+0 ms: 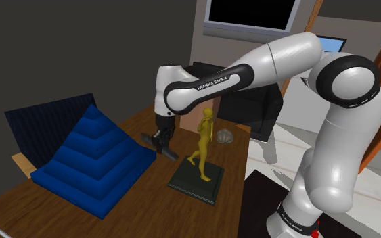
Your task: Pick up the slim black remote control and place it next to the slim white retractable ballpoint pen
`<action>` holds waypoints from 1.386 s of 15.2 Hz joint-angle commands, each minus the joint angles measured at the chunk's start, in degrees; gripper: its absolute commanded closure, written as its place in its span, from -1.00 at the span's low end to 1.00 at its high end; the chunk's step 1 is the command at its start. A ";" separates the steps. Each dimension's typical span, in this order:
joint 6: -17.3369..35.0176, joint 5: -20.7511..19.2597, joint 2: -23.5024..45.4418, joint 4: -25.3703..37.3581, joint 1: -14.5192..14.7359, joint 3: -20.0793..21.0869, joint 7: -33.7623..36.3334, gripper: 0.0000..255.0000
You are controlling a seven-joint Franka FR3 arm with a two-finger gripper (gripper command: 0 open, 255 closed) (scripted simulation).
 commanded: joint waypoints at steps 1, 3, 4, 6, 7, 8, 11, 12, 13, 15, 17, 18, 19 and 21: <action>0.28 -0.15 0.36 0.37 1.62 1.31 2.91 1.00; 0.37 -0.43 0.92 1.02 3.14 2.45 5.70 1.00; 0.39 -0.61 1.27 1.45 3.91 3.02 7.11 1.00; 0.37 -1.02 2.14 2.51 5.45 4.13 9.95 1.00; 0.33 -1.27 2.64 3.14 6.23 4.66 11.37 1.00; 0.27 -1.54 3.21 3.83 7.02 5.18 12.80 1.00; -0.05 -2.50 5.19 6.33 9.48 6.61 17.08 1.00; -0.21 -2.87 5.96 7.30 10.32 7.06 18.50 1.00; -0.40 -3.27 6.77 8.35 11.17 7.49 19.92 1.00; -0.87 -4.13 8.54 10.66 12.93 8.26 22.74 1.00; -1.47 -5.07 10.51 13.28 14.77 8.93 25.52 1.00; -1.83 -5.56 11.57 14.71 15.72 9.23 26.88 1.00; -2.22 -6.07 12.68 16.22 16.70 9.50 28.23 1.00; -3.15 -7.13 15.05 19.51 18.71 9.96 30.87 1.00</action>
